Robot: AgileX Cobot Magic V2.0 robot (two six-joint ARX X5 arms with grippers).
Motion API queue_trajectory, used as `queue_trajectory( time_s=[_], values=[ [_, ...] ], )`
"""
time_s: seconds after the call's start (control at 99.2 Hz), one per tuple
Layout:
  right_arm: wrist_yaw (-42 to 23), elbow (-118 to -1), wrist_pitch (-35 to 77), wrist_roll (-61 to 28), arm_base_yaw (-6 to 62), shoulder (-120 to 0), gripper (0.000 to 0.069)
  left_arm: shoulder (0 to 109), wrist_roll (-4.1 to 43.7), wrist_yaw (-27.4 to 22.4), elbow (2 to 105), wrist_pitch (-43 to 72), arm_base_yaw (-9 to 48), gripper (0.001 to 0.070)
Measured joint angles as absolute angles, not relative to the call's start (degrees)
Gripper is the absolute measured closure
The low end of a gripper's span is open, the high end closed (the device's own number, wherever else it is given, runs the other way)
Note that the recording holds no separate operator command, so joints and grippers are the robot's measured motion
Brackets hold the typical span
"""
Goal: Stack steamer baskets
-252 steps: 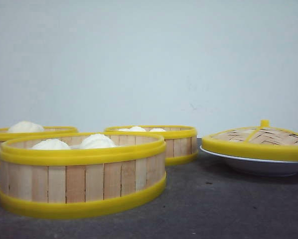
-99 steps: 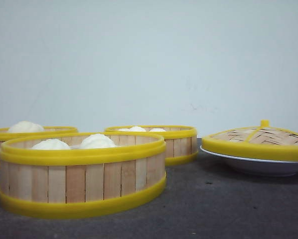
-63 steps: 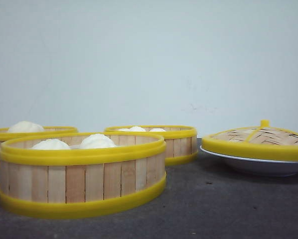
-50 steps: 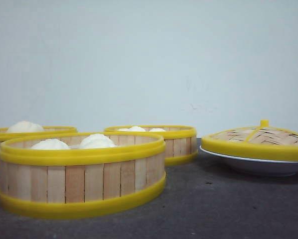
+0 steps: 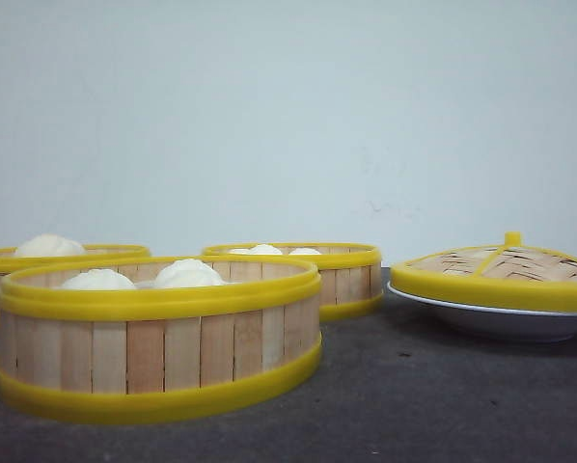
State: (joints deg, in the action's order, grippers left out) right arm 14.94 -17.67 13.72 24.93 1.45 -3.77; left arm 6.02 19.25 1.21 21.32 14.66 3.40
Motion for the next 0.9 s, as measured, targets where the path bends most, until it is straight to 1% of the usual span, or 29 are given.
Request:
queue_trajectory(
  time_s=[0.05, 0.242, 0.413, 0.555, 0.635, 0.726, 0.837, 0.897],
  values=[
    [14.92, -21.02, 15.92, 24.91, 1.45, -6.07, 0.0683, 8.95, 18.50, 1.21, 24.95, 16.69, 3.40, 0.0685],
    [14.92, -32.36, 23.00, 21.37, 1.45, -17.72, 0.0683, 22.61, 12.36, 1.19, 37.45, 25.32, 3.40, 0.0685],
    [14.98, -40.25, 26.44, 15.92, 1.48, -30.44, 0.0683, 33.65, 7.92, 1.17, 44.56, 31.59, 3.40, 0.0685],
    [14.96, -44.60, 27.24, 11.84, 1.48, -40.49, 0.0683, 40.49, 5.82, 1.06, 46.09, 33.43, 3.40, 0.0685],
    [14.96, -45.23, 27.53, 10.00, 1.48, -44.80, 0.0683, 42.92, 5.37, -0.21, 46.09, 34.11, 3.40, 0.0685],
    [14.92, -45.25, 28.38, 8.45, 1.48, -47.97, 0.0683, 44.23, 5.30, -1.50, 46.09, 34.06, 3.40, 0.0685],
    [14.63, -45.25, 30.02, 6.55, 1.48, -50.74, 0.0683, 44.99, 5.30, -1.56, 46.09, 34.09, 3.40, 0.0685],
    [13.41, -45.25, 31.27, 5.56, 1.48, -51.75, 0.0683, 45.04, 5.30, -1.56, 46.09, 34.09, 3.40, 0.0685]
  ],
)
